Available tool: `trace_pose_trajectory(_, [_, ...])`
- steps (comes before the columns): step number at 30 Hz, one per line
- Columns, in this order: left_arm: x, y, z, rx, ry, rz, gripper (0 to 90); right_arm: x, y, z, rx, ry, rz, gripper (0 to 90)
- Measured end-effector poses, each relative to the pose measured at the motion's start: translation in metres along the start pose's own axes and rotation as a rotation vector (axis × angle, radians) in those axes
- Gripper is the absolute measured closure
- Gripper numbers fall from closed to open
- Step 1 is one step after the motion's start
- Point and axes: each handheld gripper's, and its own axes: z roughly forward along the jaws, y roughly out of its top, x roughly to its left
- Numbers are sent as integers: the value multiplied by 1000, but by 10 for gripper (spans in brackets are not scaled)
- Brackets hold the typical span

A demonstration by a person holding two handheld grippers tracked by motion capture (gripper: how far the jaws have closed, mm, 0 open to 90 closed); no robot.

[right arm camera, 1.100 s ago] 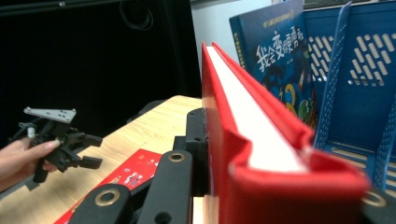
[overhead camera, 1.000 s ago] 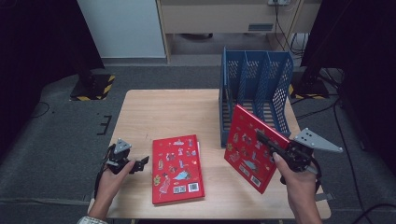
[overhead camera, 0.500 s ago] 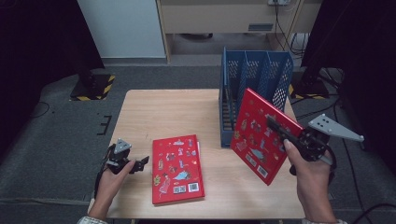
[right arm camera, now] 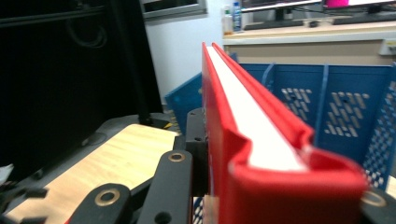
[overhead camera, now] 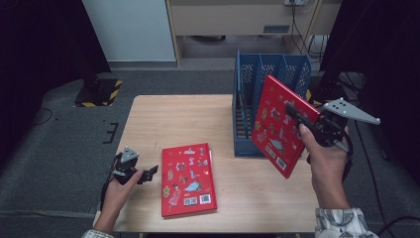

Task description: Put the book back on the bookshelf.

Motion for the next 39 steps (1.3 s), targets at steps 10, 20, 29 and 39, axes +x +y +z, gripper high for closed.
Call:
trace_pose_trajectory(10, [0,0,-2,-7,-2,1,30,-8,4,22,-6,-66,9,797])
trace_pose_trajectory(20, [0,0,-2,-12,2,-2,30,-14,14,40,-13,-128,-9,798])
trace_pose_trajectory(29, [1,0,-2,-15,-2,-4,30,-22,20,60,-9,-190,-35,798])
trace_pose_trajectory(39, [0,0,-2,-9,-3,2,30,-37,23,89,-2,-243,-33,798])
